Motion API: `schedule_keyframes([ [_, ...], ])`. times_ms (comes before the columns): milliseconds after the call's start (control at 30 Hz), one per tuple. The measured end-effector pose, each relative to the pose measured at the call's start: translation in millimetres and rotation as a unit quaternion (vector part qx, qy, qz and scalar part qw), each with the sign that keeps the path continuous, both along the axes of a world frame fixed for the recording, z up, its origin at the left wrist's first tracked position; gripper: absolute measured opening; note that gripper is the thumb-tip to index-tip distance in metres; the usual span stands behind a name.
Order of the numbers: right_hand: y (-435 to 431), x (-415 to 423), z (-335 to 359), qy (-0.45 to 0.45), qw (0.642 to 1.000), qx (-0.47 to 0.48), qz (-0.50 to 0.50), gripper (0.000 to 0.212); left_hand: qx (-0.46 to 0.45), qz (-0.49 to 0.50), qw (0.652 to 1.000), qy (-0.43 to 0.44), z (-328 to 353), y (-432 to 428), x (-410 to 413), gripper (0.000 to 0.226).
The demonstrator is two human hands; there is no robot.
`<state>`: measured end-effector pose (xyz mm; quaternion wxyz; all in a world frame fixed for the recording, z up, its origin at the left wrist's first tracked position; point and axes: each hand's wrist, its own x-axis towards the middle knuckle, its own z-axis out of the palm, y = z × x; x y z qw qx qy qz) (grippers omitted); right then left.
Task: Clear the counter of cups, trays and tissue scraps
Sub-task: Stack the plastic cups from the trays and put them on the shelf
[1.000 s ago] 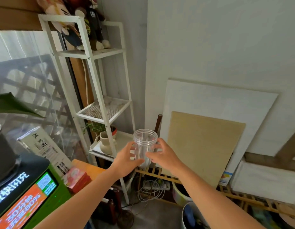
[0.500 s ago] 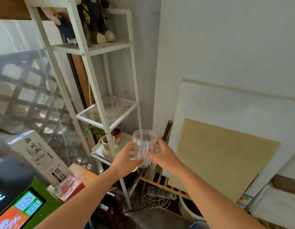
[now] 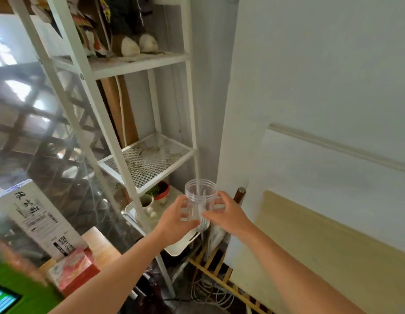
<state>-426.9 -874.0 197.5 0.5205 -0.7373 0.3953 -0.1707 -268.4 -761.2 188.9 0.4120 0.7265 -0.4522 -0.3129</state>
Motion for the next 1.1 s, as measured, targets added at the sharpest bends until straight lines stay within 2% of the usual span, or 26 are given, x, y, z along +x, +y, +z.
schedule_keyframes([
  [233,-28,34,-32,0.029,0.998,0.006,0.048,0.065,0.020,0.032,0.999,-0.009,-31,-20,28,0.070],
  [400,-43,66,-62,0.056,0.998,0.017,0.030,0.061,0.048,0.046,0.998,-0.005,-67,-41,55,0.063],
  [567,-63,99,-104,0.082,0.995,0.052,0.009,0.063,0.111,0.049,0.991,0.055,-107,-67,84,0.069],
  [667,-71,119,-136,0.078,0.993,0.081,-0.022,0.070,0.103,0.064,0.986,0.112,-133,-82,94,0.072],
  [867,-72,152,-210,0.043,0.987,0.123,-0.096,0.064,0.111,0.127,0.983,0.066,-199,-109,105,0.067],
  [967,-69,164,-240,0.017,0.987,0.106,-0.119,0.067,0.113,0.150,0.982,0.015,-231,-116,109,0.069],
  [1100,-66,173,-277,-0.004,0.988,0.084,-0.132,0.071,0.153,0.144,0.977,0.036,-267,-117,115,0.077],
])
